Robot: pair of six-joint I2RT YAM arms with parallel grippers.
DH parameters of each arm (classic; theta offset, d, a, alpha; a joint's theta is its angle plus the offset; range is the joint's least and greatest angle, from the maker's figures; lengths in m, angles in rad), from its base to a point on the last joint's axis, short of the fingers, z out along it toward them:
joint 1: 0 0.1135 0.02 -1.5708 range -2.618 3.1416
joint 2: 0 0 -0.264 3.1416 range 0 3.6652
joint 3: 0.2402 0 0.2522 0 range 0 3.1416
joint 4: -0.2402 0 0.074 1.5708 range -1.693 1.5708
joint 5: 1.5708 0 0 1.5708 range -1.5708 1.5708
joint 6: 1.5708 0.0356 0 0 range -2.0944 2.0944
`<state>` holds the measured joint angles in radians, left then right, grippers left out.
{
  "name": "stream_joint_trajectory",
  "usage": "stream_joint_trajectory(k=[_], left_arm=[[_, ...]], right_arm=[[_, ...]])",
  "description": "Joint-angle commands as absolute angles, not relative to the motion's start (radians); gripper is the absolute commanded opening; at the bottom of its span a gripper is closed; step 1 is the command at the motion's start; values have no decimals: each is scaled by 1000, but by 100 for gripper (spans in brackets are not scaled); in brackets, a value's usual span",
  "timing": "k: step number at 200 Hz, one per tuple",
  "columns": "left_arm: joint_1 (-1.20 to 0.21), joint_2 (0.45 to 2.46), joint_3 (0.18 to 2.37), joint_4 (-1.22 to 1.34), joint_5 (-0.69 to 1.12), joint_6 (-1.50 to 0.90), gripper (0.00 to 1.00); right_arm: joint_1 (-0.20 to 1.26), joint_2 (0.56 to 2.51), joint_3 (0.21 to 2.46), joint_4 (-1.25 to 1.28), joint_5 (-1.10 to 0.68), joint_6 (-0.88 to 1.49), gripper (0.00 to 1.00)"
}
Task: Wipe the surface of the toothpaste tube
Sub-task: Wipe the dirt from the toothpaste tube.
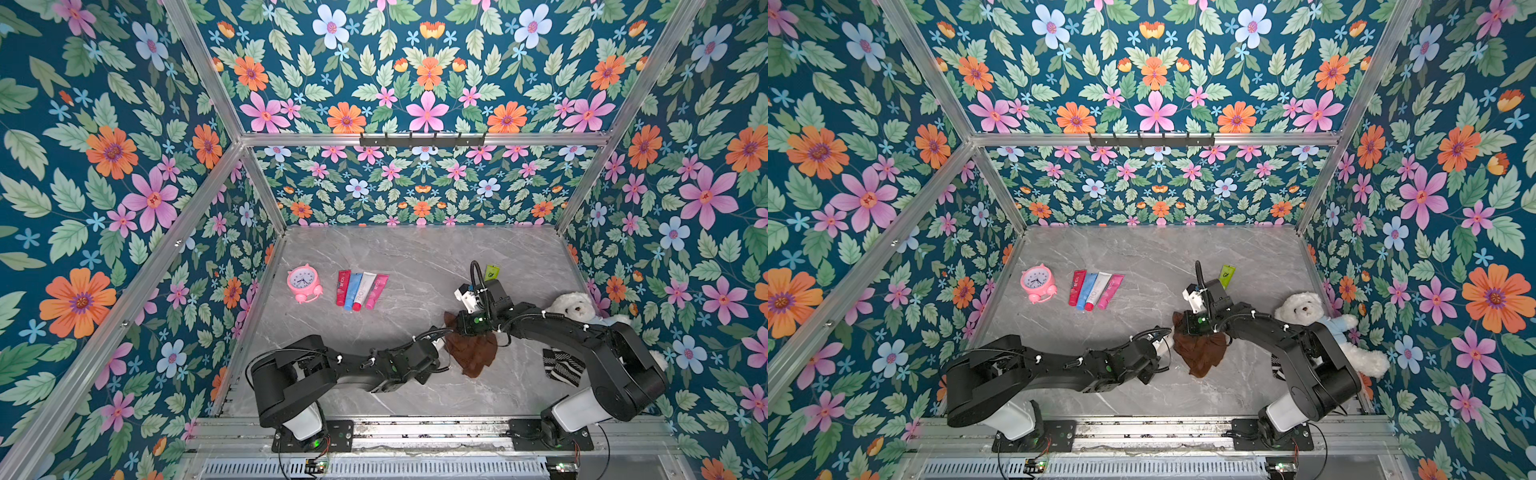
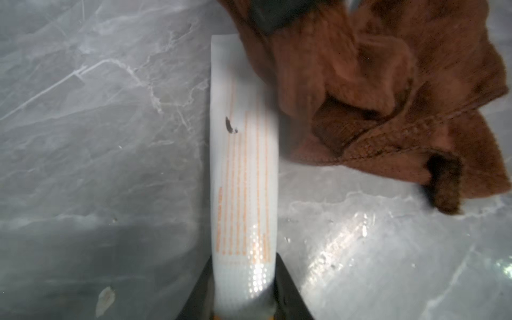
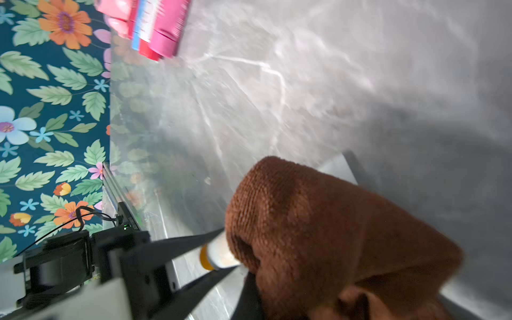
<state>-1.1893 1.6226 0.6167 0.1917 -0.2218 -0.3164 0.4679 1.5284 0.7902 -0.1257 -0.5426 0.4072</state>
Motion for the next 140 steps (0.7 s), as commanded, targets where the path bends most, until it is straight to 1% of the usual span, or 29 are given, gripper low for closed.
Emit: stream_joint_trajectory(k=[1, 36, 59, 84, 115, 140], left_arm=[[-1218, 1661, 634, 18, -250, -327, 1], [-1226, 1657, 632, 20, -261, -330, 0], [-1226, 1657, 630, 21, -262, -328, 0], [-1227, 1654, 628, 23, -265, -328, 0], [-1229, 1649, 624, 23, -270, -331, 0], [-1232, 1639, 618, 26, -276, -331, 0]], right_arm=[[493, 1546, 820, -210, -558, 353, 0], [571, 1606, 801, -167, -621, 368, 0], [580, 1629, 753, -99, -666, 399, 0], [565, 1649, 745, -151, -585, 389, 0], [448, 1649, 716, -166, -490, 396, 0], [428, 1627, 718, -178, -435, 394, 0]])
